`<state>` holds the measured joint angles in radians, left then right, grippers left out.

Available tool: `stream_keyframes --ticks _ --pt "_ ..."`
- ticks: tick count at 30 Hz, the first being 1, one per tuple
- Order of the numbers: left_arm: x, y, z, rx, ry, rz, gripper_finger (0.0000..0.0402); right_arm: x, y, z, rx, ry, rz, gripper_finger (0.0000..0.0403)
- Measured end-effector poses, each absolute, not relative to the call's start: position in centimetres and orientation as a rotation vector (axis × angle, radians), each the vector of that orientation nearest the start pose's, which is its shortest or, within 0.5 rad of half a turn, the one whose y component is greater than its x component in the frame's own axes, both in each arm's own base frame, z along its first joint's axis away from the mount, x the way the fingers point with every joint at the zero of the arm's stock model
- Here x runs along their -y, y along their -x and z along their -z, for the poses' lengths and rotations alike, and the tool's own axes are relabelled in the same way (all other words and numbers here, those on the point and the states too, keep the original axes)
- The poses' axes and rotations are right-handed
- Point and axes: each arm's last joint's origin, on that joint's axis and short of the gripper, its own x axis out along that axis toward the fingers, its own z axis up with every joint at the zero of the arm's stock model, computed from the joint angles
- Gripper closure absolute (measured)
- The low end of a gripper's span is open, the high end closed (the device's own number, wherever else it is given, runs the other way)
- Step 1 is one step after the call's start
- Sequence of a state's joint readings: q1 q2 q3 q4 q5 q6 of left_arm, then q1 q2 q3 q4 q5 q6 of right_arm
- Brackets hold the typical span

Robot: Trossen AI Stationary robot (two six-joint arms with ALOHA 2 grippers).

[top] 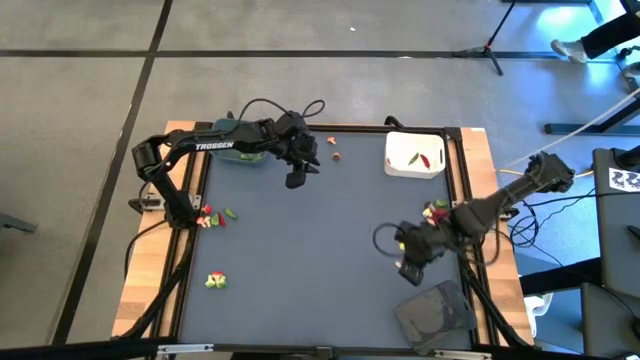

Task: Sort produce into baskets
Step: Put the brown mushroom into the black bin

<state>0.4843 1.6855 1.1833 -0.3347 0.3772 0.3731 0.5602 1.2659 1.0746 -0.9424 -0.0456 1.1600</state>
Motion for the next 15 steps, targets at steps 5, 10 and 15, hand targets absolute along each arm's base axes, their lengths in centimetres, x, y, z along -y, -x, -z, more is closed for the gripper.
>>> stream_keyframes --ticks 5,10,15 --pt "-15.6 -32.2 -23.0 -0.759 -0.009 0.044 0.0284 -15.3 -17.5 -27.4 -1.318 -0.806 0.205 0.0396" --pt "-15.7 -32.2 -23.1 -0.752 -0.025 0.047 0.0284 -17.8 -15.2 -27.3 -1.372 -0.895 0.250 0.0396" --pt "-15.7 -32.3 -23.1 -0.746 -0.032 0.048 0.0284 -20.3 -13.7 -25.8 -1.435 -0.829 0.277 0.0396"
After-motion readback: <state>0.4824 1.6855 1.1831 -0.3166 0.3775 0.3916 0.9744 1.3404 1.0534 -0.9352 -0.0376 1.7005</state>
